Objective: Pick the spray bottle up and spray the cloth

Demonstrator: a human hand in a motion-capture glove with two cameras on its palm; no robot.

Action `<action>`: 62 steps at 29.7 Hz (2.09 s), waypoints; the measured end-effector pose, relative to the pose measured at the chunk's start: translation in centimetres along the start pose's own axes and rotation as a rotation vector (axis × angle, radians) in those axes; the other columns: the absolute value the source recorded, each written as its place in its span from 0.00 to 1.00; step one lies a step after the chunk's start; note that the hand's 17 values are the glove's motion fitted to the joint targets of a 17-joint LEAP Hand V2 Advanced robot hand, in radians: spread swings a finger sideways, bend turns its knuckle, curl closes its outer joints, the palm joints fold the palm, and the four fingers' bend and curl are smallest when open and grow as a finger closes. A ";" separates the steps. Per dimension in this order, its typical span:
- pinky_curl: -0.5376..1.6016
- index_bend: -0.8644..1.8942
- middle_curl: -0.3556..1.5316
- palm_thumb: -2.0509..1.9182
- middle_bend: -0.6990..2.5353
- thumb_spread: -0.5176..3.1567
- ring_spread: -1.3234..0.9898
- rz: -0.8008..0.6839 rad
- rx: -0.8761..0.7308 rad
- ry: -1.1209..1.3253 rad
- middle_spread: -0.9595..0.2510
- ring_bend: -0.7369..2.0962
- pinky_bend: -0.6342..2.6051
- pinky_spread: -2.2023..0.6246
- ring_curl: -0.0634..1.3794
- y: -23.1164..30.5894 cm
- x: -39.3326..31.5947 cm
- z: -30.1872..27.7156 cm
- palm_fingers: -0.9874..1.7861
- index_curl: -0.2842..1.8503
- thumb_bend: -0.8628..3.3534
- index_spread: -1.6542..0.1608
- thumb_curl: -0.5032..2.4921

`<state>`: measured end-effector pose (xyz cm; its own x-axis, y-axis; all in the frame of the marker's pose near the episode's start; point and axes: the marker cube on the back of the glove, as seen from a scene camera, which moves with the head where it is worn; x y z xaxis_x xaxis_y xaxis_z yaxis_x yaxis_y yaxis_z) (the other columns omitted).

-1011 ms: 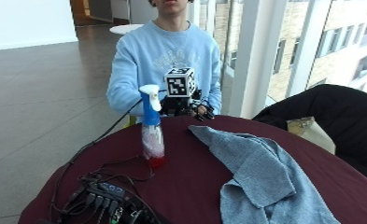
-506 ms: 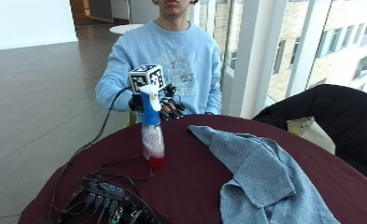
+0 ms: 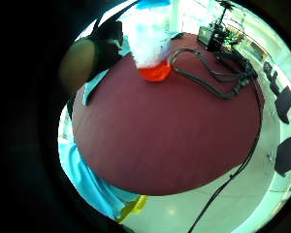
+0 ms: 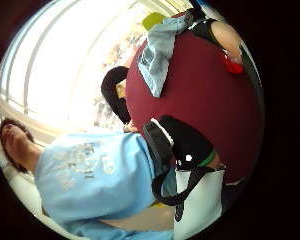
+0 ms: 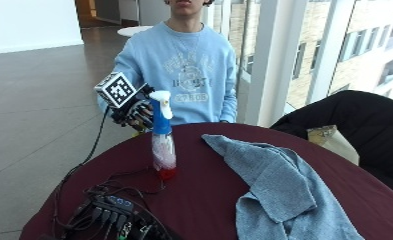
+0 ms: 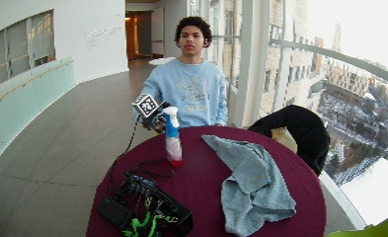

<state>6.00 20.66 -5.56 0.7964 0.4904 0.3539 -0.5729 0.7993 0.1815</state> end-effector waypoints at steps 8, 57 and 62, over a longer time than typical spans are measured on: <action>0.40 0.35 0.38 0.66 0.28 0.45 0.56 0.091 0.090 -0.239 0.73 0.35 0.27 0.86 0.25 -1.9 2.2 -1.7 0.58 0.27 0.20 0.69 0.25; 0.41 0.36 0.41 0.73 0.30 0.41 0.55 0.307 0.356 -0.555 0.72 0.39 0.27 0.83 0.29 -15.9 5.2 3.0 0.74 0.28 0.20 0.76 0.30; 0.41 0.36 0.42 0.74 0.31 0.40 0.55 0.264 0.223 -0.529 0.72 0.40 0.27 0.83 0.30 -17.4 3.3 1.7 0.75 0.28 0.20 0.77 0.31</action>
<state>18.29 7.81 -5.93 0.4520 0.3776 0.8082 -0.8088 0.5555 0.1928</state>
